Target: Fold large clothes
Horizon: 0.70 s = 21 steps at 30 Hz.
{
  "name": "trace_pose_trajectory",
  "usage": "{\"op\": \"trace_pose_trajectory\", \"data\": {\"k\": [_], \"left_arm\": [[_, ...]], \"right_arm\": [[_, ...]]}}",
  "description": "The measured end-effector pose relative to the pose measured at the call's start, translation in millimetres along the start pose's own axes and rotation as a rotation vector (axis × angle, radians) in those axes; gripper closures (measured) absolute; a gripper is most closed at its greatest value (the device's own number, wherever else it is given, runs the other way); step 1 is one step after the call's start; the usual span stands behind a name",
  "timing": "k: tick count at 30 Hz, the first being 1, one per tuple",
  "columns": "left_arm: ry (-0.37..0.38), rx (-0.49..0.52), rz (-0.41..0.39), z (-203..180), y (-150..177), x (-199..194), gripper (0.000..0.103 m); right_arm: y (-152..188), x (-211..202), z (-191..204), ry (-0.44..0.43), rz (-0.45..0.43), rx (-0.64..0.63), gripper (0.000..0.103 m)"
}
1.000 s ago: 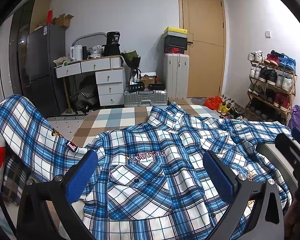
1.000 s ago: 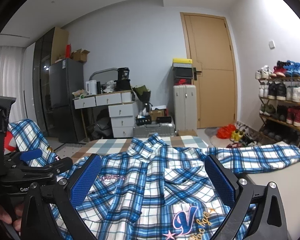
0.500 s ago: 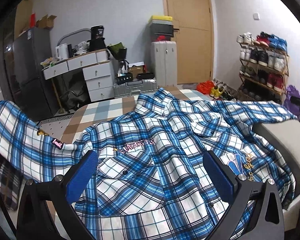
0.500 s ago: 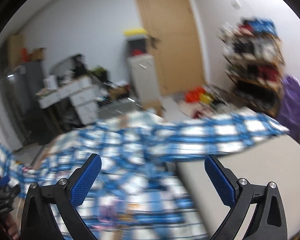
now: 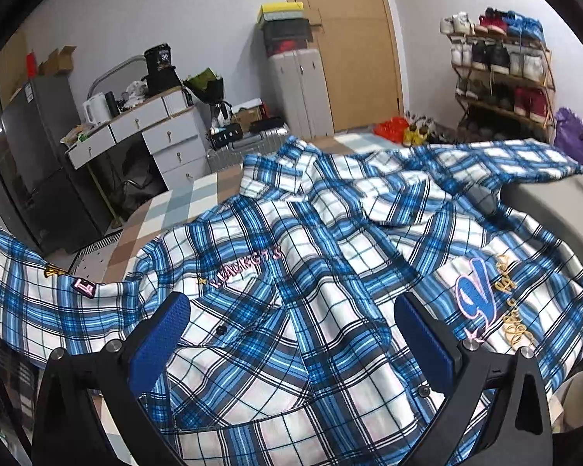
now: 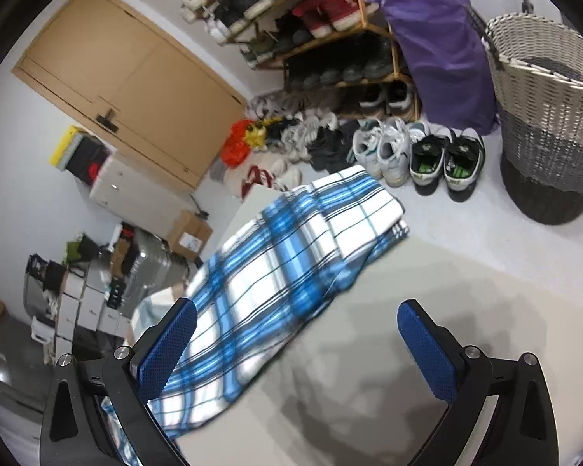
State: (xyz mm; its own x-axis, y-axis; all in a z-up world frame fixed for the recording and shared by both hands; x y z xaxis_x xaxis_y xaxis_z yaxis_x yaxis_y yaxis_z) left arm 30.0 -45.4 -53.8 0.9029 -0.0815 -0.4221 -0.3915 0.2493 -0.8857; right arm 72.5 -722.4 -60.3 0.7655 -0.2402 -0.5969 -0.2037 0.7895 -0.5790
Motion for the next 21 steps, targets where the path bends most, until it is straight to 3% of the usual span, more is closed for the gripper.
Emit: {"op": "trace_pose_trajectory", "data": {"k": [5,9,14,16,17,21], "left_arm": [[-0.006,-0.002,0.020,3,0,4,0.001],[-0.003,0.008,0.032,2,0,9,0.001],[0.002,0.017,0.041,-1,1,11,0.001],[0.006,0.019,0.042,-3,1,11,0.001],[0.006,0.022,0.042,-3,1,11,0.001],[0.009,0.030,0.047,-6,1,13,0.001]], "right_arm": [[-13,19,-11,0.083,-0.020,0.006,0.001],[-19,36,-8,0.120,-0.040,-0.035,0.017],[-21,48,-1,0.166,-0.069,-0.112,0.049],[-22,50,-2,0.187,-0.089,-0.130,0.081],[-22,51,-5,0.193,-0.091,-0.124,0.089],[-19,53,-1,0.210,-0.126,-0.184,0.099]]}}
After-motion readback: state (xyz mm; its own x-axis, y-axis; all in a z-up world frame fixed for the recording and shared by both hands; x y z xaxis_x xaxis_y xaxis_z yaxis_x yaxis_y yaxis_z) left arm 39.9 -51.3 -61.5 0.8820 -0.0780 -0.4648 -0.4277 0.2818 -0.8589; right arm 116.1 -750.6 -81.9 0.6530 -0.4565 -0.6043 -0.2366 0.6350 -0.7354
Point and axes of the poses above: each gripper's, at about its wrist camera, not at the fingertips, and x roughly the way its jaws point, z to its left, y to its underside, the point moved 1 cm from there along x, roughly the way its jaws point, and after that the axes turned 14 degrees about -z, right-handed, at the moved point
